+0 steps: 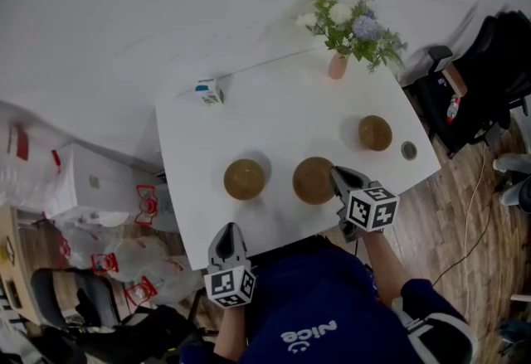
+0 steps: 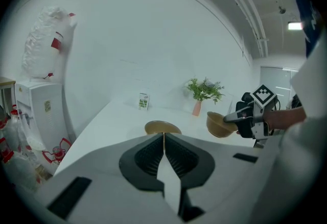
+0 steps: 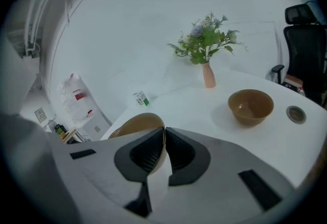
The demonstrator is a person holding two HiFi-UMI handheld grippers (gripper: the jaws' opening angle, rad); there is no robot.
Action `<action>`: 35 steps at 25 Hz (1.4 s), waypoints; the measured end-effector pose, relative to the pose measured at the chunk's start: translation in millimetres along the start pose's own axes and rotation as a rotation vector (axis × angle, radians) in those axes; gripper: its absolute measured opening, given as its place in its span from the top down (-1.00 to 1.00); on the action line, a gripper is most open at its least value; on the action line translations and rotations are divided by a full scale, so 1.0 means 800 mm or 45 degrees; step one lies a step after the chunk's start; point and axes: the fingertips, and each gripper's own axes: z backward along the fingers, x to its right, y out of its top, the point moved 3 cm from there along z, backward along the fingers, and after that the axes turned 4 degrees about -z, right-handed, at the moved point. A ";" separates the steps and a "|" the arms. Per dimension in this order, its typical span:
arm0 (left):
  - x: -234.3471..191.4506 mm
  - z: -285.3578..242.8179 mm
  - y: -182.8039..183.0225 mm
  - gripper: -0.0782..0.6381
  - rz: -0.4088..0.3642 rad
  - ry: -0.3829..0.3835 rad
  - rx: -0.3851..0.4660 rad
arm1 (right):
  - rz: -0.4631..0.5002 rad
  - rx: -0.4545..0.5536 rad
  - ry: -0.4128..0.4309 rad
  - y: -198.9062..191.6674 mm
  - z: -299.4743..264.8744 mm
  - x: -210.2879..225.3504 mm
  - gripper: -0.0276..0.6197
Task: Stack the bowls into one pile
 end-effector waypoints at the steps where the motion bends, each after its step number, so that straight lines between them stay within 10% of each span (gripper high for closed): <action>1: 0.000 0.000 0.000 0.71 0.003 0.003 0.003 | 0.014 -0.008 0.024 0.000 -0.004 -0.008 0.80; 35: -0.056 0.040 -0.005 0.71 0.103 0.209 -0.007 | 0.274 -0.234 0.341 -0.015 -0.161 -0.176 0.80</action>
